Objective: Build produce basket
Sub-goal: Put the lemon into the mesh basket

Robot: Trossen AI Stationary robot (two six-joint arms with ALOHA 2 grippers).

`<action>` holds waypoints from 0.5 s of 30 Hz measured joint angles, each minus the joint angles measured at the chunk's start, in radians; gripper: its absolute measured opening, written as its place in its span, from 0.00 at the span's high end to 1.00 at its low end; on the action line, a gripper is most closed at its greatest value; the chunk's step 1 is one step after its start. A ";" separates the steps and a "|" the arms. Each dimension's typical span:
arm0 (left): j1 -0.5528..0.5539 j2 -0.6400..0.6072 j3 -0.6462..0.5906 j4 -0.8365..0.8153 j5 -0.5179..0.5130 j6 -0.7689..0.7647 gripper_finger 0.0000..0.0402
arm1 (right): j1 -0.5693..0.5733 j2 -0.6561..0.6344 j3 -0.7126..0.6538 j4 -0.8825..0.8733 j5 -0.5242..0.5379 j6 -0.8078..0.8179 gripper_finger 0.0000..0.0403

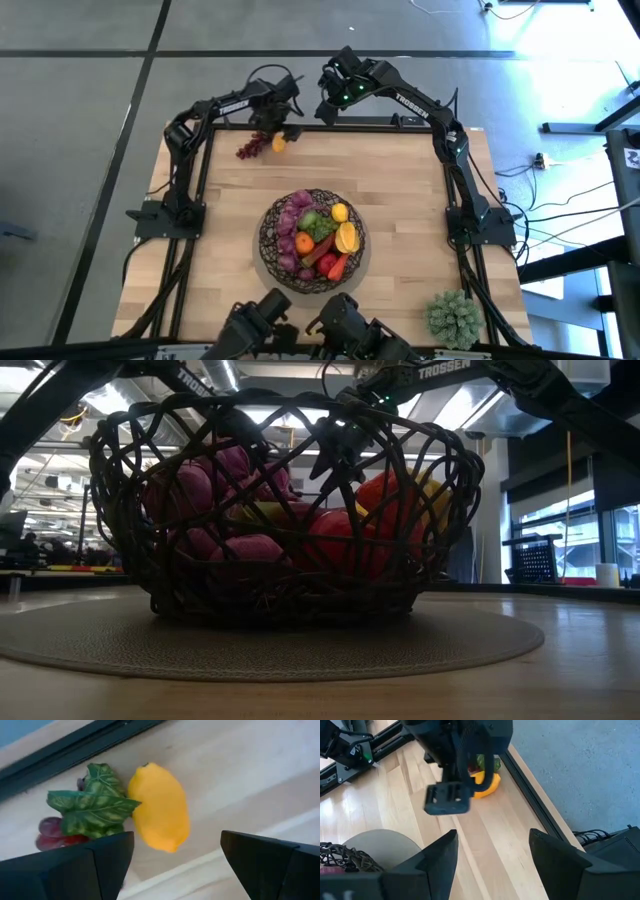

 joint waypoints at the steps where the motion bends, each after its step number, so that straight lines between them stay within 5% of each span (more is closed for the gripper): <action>1: -0.002 0.000 0.000 0.010 -0.004 -0.036 0.28 | 0.000 0.000 0.000 0.000 0.000 0.000 0.41; 15: -0.036 0.002 -0.019 0.058 -0.121 -0.219 0.28 | 0.000 0.000 0.000 0.023 0.000 0.003 0.41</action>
